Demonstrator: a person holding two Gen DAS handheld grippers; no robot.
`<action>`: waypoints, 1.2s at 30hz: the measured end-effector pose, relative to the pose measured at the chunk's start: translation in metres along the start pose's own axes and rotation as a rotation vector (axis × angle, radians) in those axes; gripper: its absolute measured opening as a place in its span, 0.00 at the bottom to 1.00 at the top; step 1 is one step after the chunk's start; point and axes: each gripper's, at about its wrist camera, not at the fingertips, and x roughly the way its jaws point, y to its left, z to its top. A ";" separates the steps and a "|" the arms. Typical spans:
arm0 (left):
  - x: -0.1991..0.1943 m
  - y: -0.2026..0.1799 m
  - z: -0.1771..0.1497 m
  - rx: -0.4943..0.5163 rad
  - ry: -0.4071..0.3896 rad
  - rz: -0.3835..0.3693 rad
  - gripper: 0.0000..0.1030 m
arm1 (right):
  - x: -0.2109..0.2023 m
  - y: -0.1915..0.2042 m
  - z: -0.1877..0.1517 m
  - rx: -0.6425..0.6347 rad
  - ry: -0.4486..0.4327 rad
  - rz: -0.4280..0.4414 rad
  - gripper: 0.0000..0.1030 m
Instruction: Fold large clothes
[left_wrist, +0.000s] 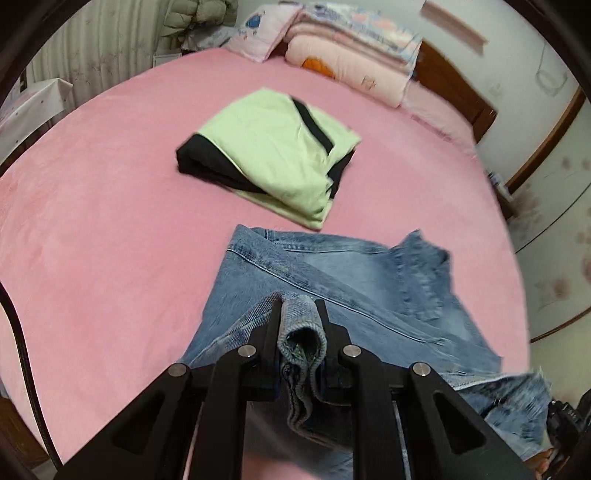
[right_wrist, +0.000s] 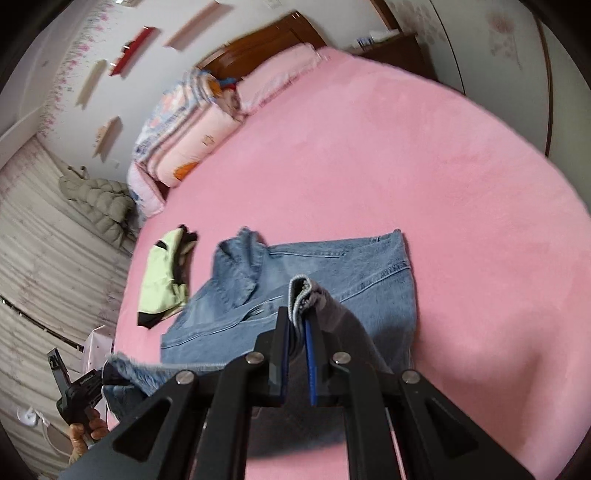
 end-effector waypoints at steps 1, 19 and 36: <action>0.014 -0.004 0.002 0.013 0.015 0.019 0.12 | 0.017 -0.005 0.005 0.016 0.021 -0.011 0.07; 0.065 -0.002 0.012 0.133 0.075 -0.061 0.75 | 0.092 -0.009 0.015 -0.184 0.118 -0.130 0.49; 0.113 -0.036 0.004 0.650 0.141 -0.092 0.79 | 0.166 0.002 0.017 -0.432 0.259 -0.148 0.55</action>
